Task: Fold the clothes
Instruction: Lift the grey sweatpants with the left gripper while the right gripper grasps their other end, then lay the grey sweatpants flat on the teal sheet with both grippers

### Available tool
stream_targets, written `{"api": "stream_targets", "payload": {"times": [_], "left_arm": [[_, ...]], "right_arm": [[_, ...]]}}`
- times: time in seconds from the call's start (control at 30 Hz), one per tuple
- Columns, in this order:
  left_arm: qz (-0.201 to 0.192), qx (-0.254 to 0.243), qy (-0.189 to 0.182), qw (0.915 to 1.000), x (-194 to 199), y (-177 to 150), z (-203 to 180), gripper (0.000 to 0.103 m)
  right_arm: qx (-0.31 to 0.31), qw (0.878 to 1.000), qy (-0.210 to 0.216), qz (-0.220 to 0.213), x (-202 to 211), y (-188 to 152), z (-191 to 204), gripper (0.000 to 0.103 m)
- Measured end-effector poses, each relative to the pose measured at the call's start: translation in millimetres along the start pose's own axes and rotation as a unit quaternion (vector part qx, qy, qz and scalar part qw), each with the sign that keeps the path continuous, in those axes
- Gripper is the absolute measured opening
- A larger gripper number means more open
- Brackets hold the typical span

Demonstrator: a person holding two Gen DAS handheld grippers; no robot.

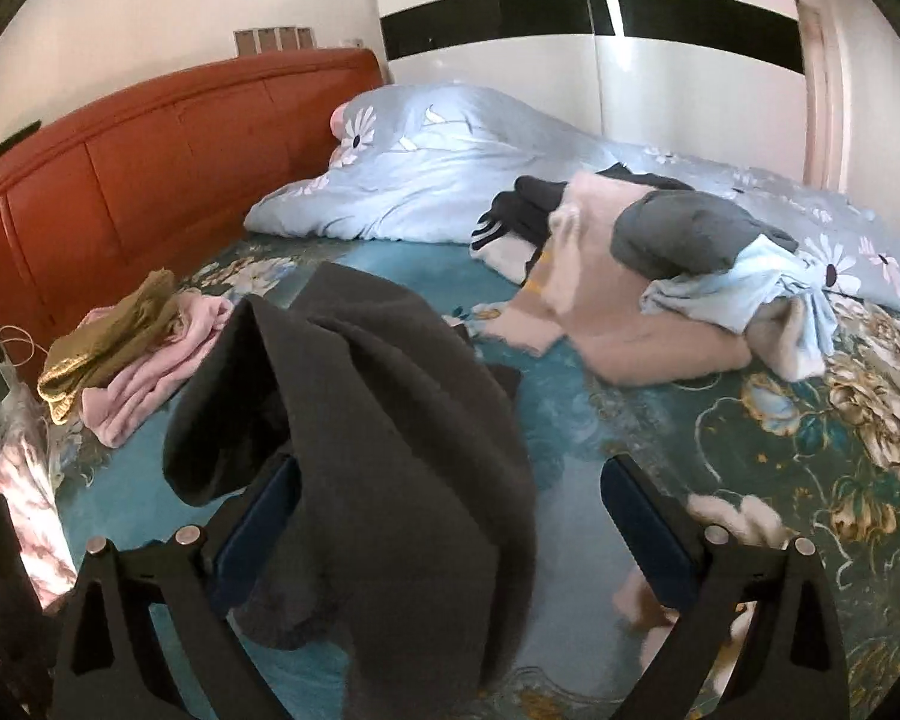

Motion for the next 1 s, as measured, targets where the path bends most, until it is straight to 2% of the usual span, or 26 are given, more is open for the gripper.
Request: {"api": "stream_targets", "payload": {"times": [0.07, 0.13, 0.17, 0.2, 0.23, 0.33, 0.5, 0.67, 0.77, 0.87, 0.93, 1.0], "left_arm": [[0.008, 0.009, -0.010, 0.9999, -3, -2, 0, 0.056], [0.007, 0.005, -0.006, 1.0000, -4, -3, -2, 0.056], [0.005, 0.002, -0.003, 1.0000, -4, -3, -2, 0.056], [0.002, 0.003, -0.001, 1.0000, -4, -3, -2, 0.056], [-0.001, 0.004, 0.001, 1.0000, -3, -3, -1, 0.056], [-0.009, 0.011, 0.009, 0.9999, -3, -2, 2, 0.056], [-0.001, 0.016, 0.022, 0.9996, -10, -3, 6, 0.056], [0.010, 0.008, 0.030, 0.9995, -17, -4, 6, 0.056], [0.018, 0.015, 0.028, 0.9993, -20, -3, 9, 0.056], [0.027, 0.031, 0.020, 0.9989, -27, -2, 13, 0.056], [0.034, 0.050, 0.009, 0.9981, -34, 2, 18, 0.056], [0.039, 0.063, 0.003, 0.9973, -41, 8, 21, 0.056]], "right_arm": [[0.021, 0.999, -0.025, 0.004, -6, 4, 11, 0.076], [0.027, 0.999, -0.037, 0.011, -12, 5, 17, 0.043], [0.025, 0.999, -0.039, 0.015, -15, 5, 18, 0.035], [0.023, 0.999, -0.041, 0.018, -19, 5, 19, 0.024], [0.022, 0.999, -0.042, 0.022, -22, 5, 21, 0.016], [0.024, 0.998, -0.048, 0.024, -29, 8, 23, 0.006], [0.006, 0.998, -0.054, 0.005, -27, 30, 5, 0.004], [-0.024, 0.992, -0.112, -0.060, 4, 59, -39, 0.004], [-0.040, 0.978, -0.172, -0.113, 40, 74, -75, 0.004], [-0.056, 0.950, -0.255, -0.171, 85, 79, -116, 0.004], [-0.067, 0.940, -0.284, -0.176, 101, 73, -141, 0.004], [-0.082, 0.941, -0.293, -0.149, 100, 57, -168, 0.004]]}}
Point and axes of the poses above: each gripper's, at about its wrist camera, not at the fingertips, and x roughly against the way its jaws point, z to its left, y to its top, the point moved 1 cm from there along -x, roughly the way its jaws point, and after that the axes turned 4 degrees about -y, right-handed, at the moved point
